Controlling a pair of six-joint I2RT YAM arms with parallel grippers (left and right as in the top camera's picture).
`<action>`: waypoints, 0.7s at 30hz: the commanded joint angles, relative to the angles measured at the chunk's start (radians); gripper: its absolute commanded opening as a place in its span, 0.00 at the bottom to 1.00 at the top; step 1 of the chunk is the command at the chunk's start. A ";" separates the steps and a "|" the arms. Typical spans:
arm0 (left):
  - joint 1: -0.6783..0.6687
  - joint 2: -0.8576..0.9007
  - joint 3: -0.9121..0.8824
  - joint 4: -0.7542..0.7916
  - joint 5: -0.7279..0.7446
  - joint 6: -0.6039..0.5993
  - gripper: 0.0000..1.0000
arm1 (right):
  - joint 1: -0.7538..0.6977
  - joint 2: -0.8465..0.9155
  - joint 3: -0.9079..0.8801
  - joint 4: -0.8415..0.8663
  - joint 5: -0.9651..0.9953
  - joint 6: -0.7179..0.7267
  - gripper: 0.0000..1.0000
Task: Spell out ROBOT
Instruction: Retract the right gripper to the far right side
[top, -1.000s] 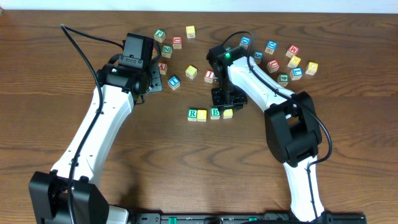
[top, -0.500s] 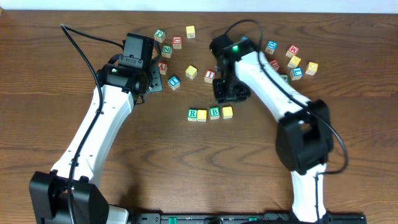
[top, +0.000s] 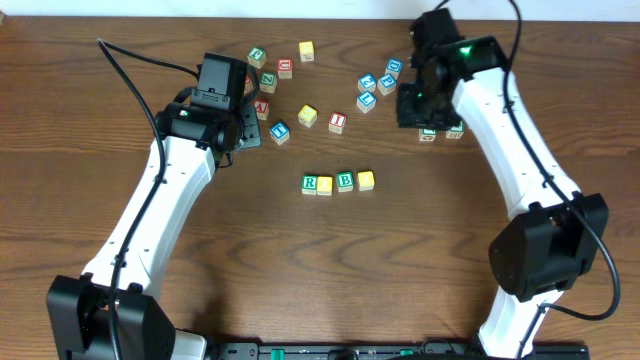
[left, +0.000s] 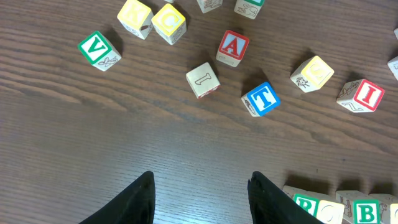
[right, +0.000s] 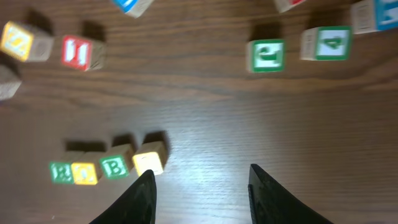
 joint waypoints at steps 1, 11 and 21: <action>0.002 -0.014 0.000 0.000 -0.013 0.009 0.48 | -0.031 -0.011 0.017 0.004 0.016 -0.016 0.43; 0.002 -0.014 0.000 0.001 -0.013 0.008 0.48 | -0.040 -0.011 0.017 0.035 0.016 -0.015 0.48; 0.002 -0.009 0.000 0.023 -0.013 -0.043 0.48 | -0.024 -0.011 0.017 0.045 0.008 -0.016 0.55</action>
